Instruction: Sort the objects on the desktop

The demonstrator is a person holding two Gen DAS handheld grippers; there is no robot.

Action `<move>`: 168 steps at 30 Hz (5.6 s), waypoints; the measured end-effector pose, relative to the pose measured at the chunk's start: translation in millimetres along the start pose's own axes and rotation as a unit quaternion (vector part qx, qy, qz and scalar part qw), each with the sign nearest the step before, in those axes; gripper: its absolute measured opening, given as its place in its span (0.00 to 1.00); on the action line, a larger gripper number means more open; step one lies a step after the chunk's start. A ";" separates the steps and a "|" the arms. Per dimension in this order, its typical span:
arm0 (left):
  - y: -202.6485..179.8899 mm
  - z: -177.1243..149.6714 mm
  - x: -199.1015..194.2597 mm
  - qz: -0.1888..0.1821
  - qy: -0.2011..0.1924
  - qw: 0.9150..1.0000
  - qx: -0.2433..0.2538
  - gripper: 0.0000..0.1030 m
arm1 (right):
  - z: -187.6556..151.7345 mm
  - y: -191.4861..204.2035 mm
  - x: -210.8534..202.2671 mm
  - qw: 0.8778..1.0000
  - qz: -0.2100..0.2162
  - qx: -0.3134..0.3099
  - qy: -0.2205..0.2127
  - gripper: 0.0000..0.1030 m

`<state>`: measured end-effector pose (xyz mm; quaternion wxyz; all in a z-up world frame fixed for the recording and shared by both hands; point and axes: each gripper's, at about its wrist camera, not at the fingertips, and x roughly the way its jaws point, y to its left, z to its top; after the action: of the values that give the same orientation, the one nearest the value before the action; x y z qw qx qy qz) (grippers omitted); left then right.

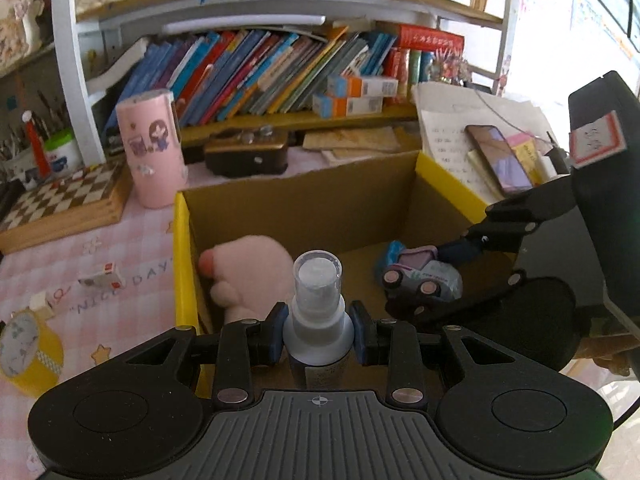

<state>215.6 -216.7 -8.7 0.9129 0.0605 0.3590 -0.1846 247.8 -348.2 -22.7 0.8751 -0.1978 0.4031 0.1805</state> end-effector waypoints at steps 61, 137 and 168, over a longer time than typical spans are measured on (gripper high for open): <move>54.8 -112.6 -147.3 0.108 -0.088 0.990 0.009 0.93 | -83.3 131.6 -128.1 0.944 -0.116 0.293 -0.096 0.65; 243.0 -167.3 -180.1 0.174 -0.039 0.979 -0.095 0.95 | 43.6 311.7 -51.2 0.989 0.009 0.138 -0.061 0.75; 254.5 -70.6 -20.8 0.164 0.007 0.982 -0.095 0.95 | 169.8 176.4 80.1 0.970 -0.022 0.230 -0.069 0.76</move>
<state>253.7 41.8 -52.1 0.9300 0.0329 0.3661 0.0028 320.4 -101.0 -19.0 0.9267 0.0128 0.3677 0.0764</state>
